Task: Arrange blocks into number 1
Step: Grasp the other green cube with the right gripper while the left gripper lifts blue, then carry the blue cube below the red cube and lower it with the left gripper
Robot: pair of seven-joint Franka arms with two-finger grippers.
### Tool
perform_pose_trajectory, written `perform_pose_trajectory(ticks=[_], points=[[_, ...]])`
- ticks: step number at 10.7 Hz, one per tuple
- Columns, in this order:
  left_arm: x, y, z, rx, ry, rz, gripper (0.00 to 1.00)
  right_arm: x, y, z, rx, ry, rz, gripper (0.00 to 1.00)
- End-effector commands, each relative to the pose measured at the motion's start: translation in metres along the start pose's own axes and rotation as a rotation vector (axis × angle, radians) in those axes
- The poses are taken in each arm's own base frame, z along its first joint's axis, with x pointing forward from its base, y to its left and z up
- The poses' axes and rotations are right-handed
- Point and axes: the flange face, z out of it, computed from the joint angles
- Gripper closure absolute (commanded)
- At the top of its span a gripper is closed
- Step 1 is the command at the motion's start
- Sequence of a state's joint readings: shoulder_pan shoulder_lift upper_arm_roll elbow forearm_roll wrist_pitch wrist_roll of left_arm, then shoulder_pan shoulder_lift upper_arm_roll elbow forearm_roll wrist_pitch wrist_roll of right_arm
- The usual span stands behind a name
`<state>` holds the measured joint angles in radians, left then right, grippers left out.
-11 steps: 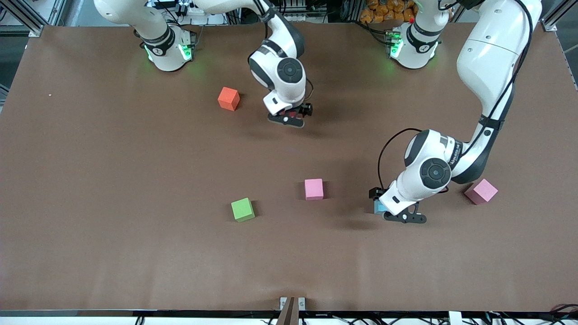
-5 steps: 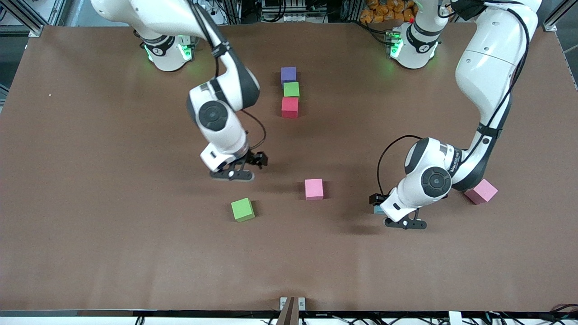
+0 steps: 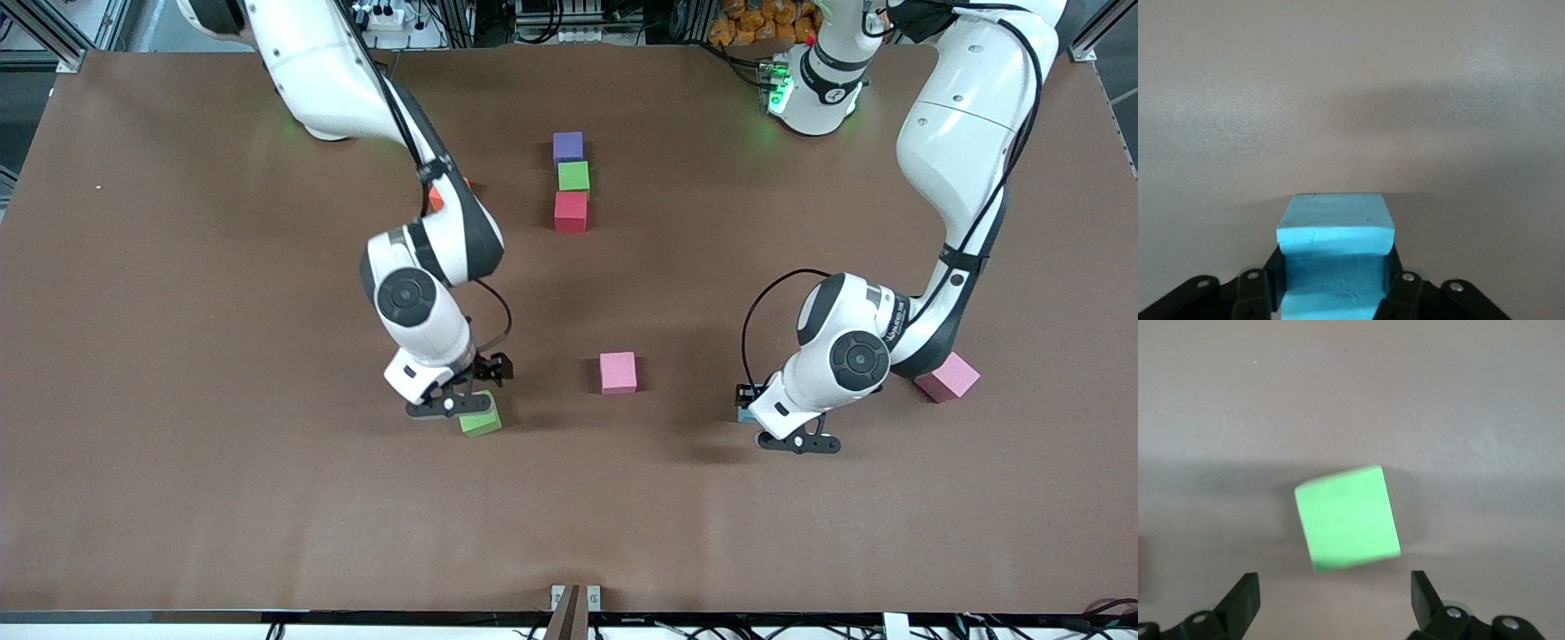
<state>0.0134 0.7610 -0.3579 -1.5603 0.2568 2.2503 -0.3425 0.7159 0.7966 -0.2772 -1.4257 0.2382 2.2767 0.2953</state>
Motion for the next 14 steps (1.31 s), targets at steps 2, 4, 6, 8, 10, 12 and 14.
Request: perform_pose_trajectory(ticks=[2,4,6,8,10,12,14], points=[[-0.009,0.011,-0.018,0.037,-0.052,-0.009,1.00,0.028,-0.001,0.032,-0.008,0.031,-0.045,0.00],[-0.028,0.047,-0.035,0.038,-0.111,-0.054,1.00,0.033,0.009,0.047,-0.010,0.068,-0.081,0.00],[-0.055,0.081,-0.041,0.039,-0.154,-0.061,1.00,0.030,0.008,0.053,-0.010,0.051,-0.069,0.00],[-0.083,0.124,-0.042,0.026,-0.176,-0.093,1.00,0.024,0.007,0.054,-0.019,0.002,-0.025,0.87],[-0.111,0.184,-0.047,0.009,-0.182,-0.112,1.00,0.019,0.006,0.057,-0.037,-0.032,0.029,1.00],[-0.146,0.242,-0.043,0.022,-0.178,-0.139,1.00,0.019,0.005,0.056,-0.043,-0.029,0.021,1.00],[-0.177,0.288,-0.033,0.011,-0.170,-0.191,1.00,0.020,0.006,0.055,-0.040,-0.028,0.024,1.00]])
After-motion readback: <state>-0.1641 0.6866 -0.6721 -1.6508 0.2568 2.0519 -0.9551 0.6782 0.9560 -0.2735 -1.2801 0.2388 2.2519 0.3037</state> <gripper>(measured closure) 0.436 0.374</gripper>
